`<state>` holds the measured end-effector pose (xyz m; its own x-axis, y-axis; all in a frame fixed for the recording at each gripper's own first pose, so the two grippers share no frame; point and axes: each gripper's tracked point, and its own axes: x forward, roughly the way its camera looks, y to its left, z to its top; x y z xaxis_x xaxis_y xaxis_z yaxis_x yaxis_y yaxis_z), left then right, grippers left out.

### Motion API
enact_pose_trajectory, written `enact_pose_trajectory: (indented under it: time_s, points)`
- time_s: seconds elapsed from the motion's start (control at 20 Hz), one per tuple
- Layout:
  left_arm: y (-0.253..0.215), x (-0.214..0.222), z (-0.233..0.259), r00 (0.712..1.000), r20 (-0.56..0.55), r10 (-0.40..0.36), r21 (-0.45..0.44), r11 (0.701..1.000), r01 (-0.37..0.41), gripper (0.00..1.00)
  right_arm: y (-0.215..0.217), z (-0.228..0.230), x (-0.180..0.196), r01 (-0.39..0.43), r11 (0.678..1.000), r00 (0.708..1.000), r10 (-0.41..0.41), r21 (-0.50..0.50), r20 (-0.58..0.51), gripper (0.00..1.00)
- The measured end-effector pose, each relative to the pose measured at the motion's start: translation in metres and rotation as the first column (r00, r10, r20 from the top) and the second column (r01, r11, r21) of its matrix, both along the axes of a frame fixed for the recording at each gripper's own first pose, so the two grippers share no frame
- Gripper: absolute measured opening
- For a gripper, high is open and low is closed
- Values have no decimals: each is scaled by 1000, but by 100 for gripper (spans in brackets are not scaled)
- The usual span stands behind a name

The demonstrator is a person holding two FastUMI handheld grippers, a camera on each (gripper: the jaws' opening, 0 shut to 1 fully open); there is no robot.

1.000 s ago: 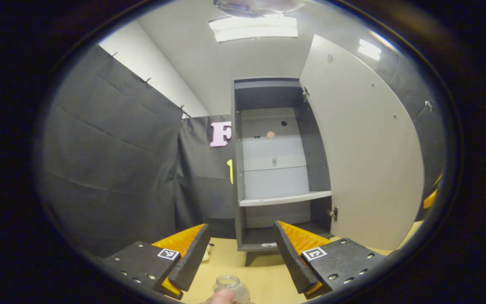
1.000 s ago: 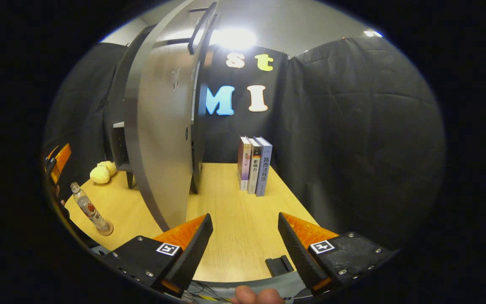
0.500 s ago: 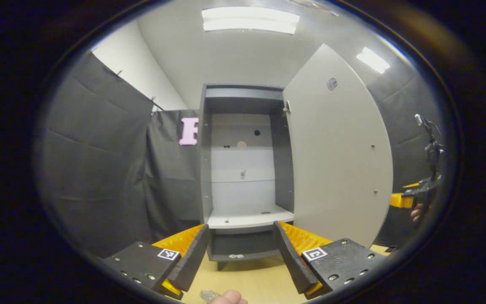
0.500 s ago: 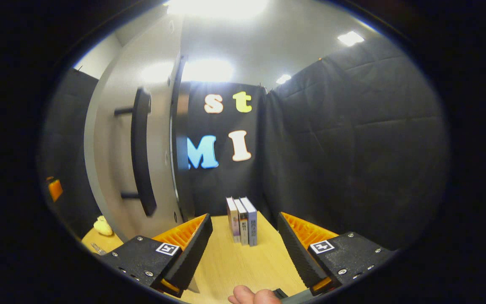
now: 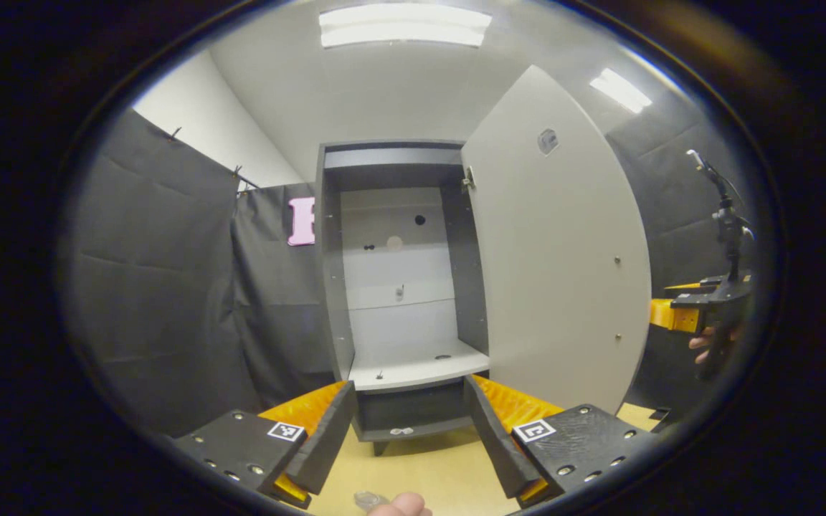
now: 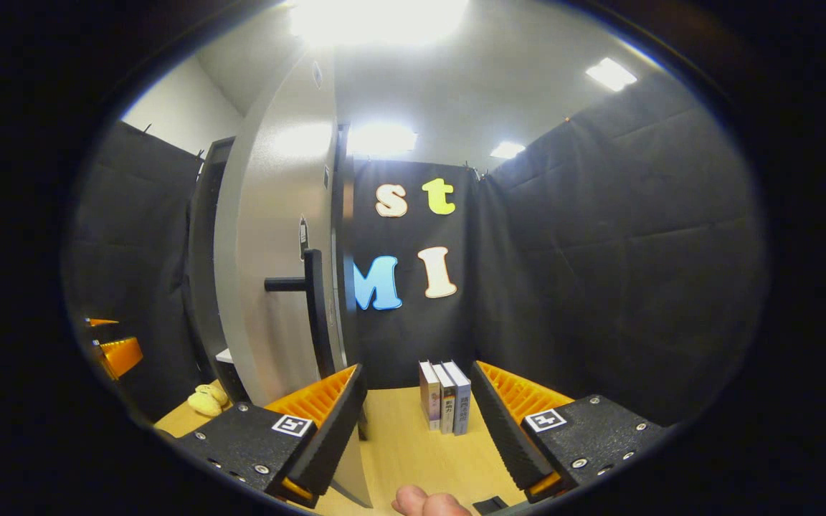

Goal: Open the cabinet door with the right hand, grasp the bottle in the cabinet with the left hand and place it on the coaster, then close the cabinet door with the right hand.

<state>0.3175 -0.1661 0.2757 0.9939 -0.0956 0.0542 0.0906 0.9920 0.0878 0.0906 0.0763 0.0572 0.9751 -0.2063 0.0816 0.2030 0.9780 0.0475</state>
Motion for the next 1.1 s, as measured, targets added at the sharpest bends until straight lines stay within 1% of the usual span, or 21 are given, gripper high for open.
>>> enact_pose_trajectory:
  time_s: [0.1,0.15,0.25,0.3,0.4,0.45,0.5,0.55,0.6,0.65,0.75,0.85,0.9,1.0,1.1]
  points:
    - [4,2,4,1000,14,0,-7,1000,0,86,10,1,-3,-3,1000,1000,3,-3,3,92]
    - [8,4,5,1000,16,0,-17,1000,1,90,19,0,-4,-5,1000,1000,5,-4,4,92]
    - [25,15,4,1000,4,-2,-47,999,2,89,43,-1,-2,-30,1000,1000,30,-3,5,92]
    - [30,21,3,1000,-4,-7,-59,998,7,86,57,0,-2,-48,999,999,48,-6,6,92]
    - [47,30,4,1000,-8,6,-63,998,-6,86,86,0,1,-81,997,997,81,-10,8,92]
    - [57,33,3,1000,-14,24,-47,999,-25,86,101,-1,5,-97,995,995,97,-7,12,92]
    - [71,35,3,998,-16,61,-24,998,-61,86,116,-2,9,-111,994,994,111,-2,14,92]
    - [85,35,4,996,-12,85,-19,996,-85,89,131,-2,14,-127,992,992,127,4,14,92]
    - [88,36,2,997,-13,82,-20,996,-83,86,147,-2,20,-143,990,990,143,13,11,92]
    - [88,37,2,998,-6,63,-23,998,-63,90,161,-2,25,-161,987,987,161,25,8,92]
    - [93,36,2,999,1,45,-6,999,-45,89,191,-1,38,-193,981,981,192,34,10,92]
    - [99,36,-1,1000,-8,27,4,1000,-27,90,219,-2,53,-242,970,970,242,36,-2,92]
    - [99,35,-1,1000,-10,15,0,1000,-15,87,229,-3,61,-264,963,964,264,47,-5,93]
    - [95,34,1,1000,-6,5,-8,1000,-5,86,238,1,67,-276,960,961,277,48,-4,94]
    - [92,37,3,1000,0,4,-25,1000,-4,86,238,1,71,-268,963,963,269,39,-12,94]
